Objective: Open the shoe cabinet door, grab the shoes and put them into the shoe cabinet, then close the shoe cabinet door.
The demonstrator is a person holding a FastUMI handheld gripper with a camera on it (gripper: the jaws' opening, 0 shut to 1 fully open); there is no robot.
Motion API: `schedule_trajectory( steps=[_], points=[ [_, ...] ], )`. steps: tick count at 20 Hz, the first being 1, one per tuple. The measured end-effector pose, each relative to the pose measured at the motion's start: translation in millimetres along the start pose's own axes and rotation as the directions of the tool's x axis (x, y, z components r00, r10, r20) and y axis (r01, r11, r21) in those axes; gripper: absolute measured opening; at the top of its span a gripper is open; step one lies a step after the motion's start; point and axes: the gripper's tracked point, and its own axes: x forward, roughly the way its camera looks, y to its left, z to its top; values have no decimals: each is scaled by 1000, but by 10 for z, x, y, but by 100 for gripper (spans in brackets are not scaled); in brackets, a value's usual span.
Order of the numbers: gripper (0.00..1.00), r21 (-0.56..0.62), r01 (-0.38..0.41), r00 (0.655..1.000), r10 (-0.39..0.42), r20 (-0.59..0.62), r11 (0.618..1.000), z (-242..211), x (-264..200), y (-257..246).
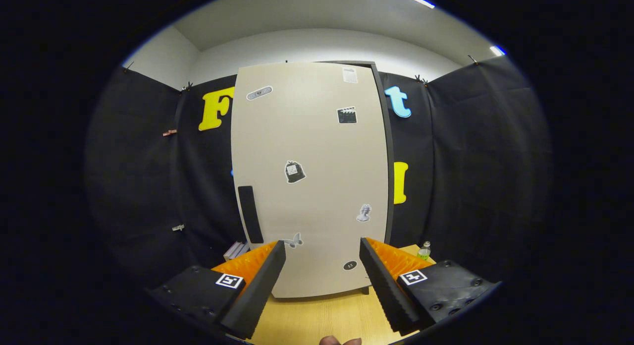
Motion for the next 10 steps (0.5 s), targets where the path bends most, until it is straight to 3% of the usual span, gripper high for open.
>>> schedule_trajectory(
  steps=[10],
  points=[
    [98, 14, 5, 1000, -5, -3, 1000, -20, -20, -46]
  ],
)
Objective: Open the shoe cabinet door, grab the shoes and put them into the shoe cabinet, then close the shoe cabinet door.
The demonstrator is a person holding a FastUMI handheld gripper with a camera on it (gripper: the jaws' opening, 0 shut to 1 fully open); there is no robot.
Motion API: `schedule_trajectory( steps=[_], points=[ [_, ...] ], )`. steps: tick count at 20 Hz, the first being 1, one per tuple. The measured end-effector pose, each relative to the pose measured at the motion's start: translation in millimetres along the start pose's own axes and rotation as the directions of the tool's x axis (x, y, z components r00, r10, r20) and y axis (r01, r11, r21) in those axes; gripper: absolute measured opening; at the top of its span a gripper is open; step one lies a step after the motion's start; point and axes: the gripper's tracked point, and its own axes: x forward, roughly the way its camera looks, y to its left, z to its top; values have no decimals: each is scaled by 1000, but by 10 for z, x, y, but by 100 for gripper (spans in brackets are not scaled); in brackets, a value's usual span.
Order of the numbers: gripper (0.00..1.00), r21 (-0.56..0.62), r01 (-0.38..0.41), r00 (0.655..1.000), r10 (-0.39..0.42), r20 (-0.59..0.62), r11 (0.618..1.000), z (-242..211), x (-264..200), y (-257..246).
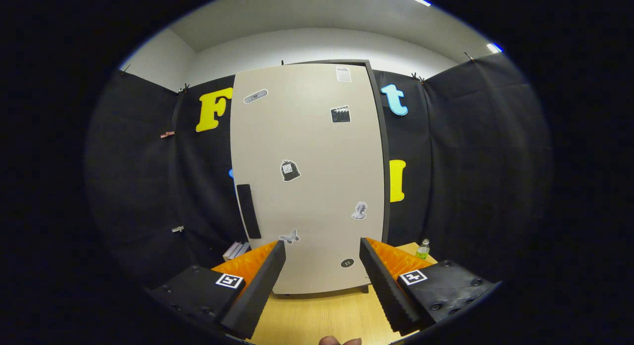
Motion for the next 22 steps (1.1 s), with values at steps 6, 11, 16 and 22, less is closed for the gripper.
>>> schedule_trajectory(
  steps=[6, 11, 16, 22],
  points=[
    [98, 4, 2, 1000, -2, 3, 1000, 12, -8, -19],
    [98, -3, 3, 1000, -3, 4, 1000, 12, -7, -24],
    [98, -5, 11, 1000, -11, 2, 1000, 6, 18, -50],
    [98, -57, 21, 1000, -21, 0, 998, -23, 50, -58]
  ],
)
